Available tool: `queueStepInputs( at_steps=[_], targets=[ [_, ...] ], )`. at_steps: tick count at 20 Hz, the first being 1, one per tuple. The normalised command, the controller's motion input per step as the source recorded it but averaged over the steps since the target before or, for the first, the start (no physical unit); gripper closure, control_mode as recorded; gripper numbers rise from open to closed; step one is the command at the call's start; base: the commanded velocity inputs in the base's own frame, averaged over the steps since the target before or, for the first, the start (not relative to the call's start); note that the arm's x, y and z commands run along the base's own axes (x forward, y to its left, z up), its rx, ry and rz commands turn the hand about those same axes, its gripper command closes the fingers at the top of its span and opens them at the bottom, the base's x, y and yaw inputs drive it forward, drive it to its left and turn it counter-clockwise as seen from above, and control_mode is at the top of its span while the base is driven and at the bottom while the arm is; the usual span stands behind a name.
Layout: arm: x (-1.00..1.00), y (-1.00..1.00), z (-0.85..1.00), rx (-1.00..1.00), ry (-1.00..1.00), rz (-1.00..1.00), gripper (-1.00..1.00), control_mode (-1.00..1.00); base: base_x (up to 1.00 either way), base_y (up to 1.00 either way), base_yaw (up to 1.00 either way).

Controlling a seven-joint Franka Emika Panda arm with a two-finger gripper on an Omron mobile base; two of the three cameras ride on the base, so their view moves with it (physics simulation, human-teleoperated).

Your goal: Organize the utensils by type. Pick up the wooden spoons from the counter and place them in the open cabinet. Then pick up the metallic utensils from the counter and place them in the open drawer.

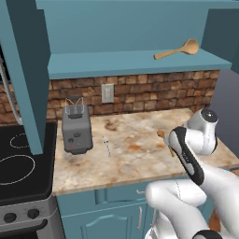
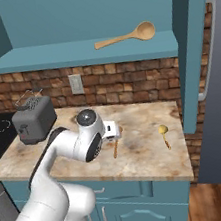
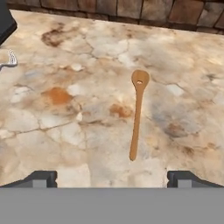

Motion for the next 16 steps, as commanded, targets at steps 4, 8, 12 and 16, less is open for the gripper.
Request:
queueStepInputs(
  at_steps=[4, 8, 12, 16],
  targets=[
    [0.59, -0.23, -0.29, 0.02, 0.01, 0.0, -1.0, -1.0, 0.0, 0.0, 0.0],
    [0.61, -0.21, -0.32, 0.0, 0.06, 0.0, -1.0, -1.0, 0.0, 0.0, 0.0],
    [0.54, -0.05, -0.34, 0.0, 0.06, 0.0, -1.0, -1.0, 0.0, 0.0, 0.0],
    [0.54, 0.0, -0.38, 0.0, 0.06, 0.0, -1.0, -1.0, 0.0, 0.0, 0.0]
  ],
)
